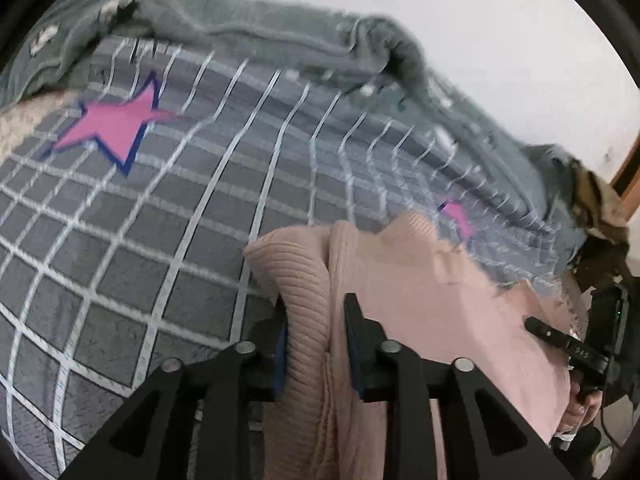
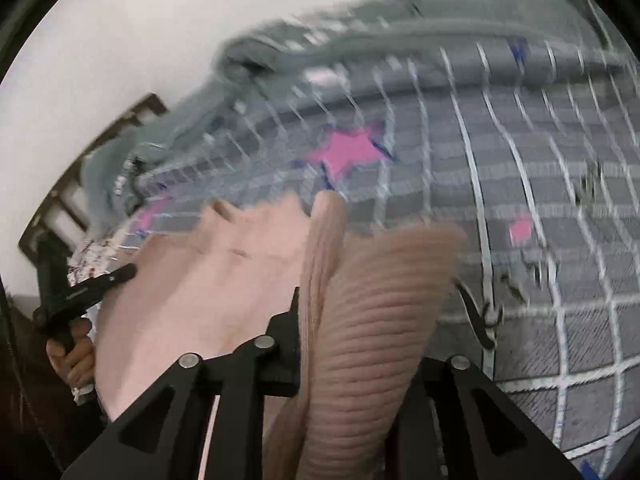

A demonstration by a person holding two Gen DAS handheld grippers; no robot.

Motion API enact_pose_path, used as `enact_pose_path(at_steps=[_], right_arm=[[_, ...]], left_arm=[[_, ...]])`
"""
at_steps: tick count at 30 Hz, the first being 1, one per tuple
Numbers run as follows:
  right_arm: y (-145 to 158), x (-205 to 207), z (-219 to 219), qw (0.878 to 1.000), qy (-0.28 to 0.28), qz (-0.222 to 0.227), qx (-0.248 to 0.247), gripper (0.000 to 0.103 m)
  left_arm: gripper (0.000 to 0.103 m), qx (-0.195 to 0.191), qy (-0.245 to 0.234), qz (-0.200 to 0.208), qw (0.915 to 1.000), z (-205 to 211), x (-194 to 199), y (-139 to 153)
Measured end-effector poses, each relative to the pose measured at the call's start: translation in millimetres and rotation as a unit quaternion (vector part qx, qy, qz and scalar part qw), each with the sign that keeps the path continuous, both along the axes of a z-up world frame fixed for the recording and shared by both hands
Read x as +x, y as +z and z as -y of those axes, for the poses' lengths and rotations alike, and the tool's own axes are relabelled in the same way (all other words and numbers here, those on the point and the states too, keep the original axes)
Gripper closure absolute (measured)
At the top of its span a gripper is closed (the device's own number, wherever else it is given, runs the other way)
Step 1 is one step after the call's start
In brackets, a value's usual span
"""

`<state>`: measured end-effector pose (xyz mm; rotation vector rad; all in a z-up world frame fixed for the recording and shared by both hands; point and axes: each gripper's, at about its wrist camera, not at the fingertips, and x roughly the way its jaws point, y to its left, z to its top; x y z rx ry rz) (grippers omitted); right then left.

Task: Fold small clothes
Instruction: 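Open both tools and press the folded sweater flat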

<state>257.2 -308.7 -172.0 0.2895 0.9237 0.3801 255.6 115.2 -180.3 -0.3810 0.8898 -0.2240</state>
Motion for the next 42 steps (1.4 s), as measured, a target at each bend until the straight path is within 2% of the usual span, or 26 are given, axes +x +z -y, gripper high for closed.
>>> enact_pose_path(at_steps=[1, 2, 6, 9, 13, 16, 19, 21, 23, 25, 27, 30, 33, 35, 38, 42], right_arm=[[-1, -1, 4, 1.0, -0.007, -0.008, -0.002, 0.068], [2, -3, 7, 1.0, -0.01, -0.007, -0.004, 0.065], [30, -28, 13, 0.996, -0.038, 0.026, -0.071, 0.062], [52, -56, 12, 0.991, -0.056, 0.06, -0.107, 0.062], [69, -89, -3, 0.985, -0.058, 0.096, -0.134, 0.062], [75, -109, -23, 0.982, -0.052, 0.13, -0.129, 0.062], [69, -125, -46, 0.98, -0.054, 0.153, -0.116, 0.063], [57, -125, -66, 0.982, -0.036, 0.148, -0.112, 0.071], [40, -124, -82, 0.98, -0.024, 0.144, -0.134, 0.08], [20, -122, -94, 0.974, -0.021, 0.14, -0.174, 0.08], [9, -126, -95, 0.966, -0.026, 0.164, -0.198, 0.082], [3, -123, -92, 0.967, -0.031, 0.155, -0.198, 0.083], [3, -118, -91, 0.967, -0.038, 0.149, -0.202, 0.083], [3, -114, -91, 0.967, -0.043, 0.145, -0.204, 0.083], [8, -102, -88, 0.973, -0.054, 0.121, -0.191, 0.083], [9, -83, -88, 0.974, -0.057, 0.103, -0.191, 0.083]], left_arm=[[0.069, -0.002, 0.002, -0.007, 1.0, -2, 1, -3], [0.064, -0.004, 0.004, -0.011, 0.9999, -4, 1, -4], [0.05, -0.003, 0.009, -0.005, 0.9999, -9, -6, 0], [0.046, 0.011, 0.01, 0.015, 0.9998, -10, -13, 9], [0.046, 0.01, 0.012, 0.027, 0.9995, -9, -21, 17], [0.046, 0.021, 0.009, 0.046, 0.9987, -4, -30, 25], [0.045, 0.006, -0.022, 0.059, 0.998, 7, -37, 29], [0.045, 0.0, -0.03, 0.069, 0.9972, 14, -41, 30], [0.045, -0.002, -0.039, 0.073, 0.9965, 21, -44, 29], [0.045, 0.006, -0.041, 0.079, 0.9961, 27, -48, 28], [0.045, 0.019, -0.049, 0.08, 0.9954, 34, -51, 23], [0.045, 0.069, -0.065, 0.068, 0.9931, 47, -53, 12], [0.045, 0.128, -0.073, 0.087, 0.9853, 59, -61, 9], [0.045, 0.149, -0.071, 0.094, 0.9818, 60, -66, 10], [0.043, 0.148, -0.056, 0.096, 0.9827, 52, -68, 13], [0.043, 0.145, -0.006, 0.077, 0.9865, 31, -60, 13]])
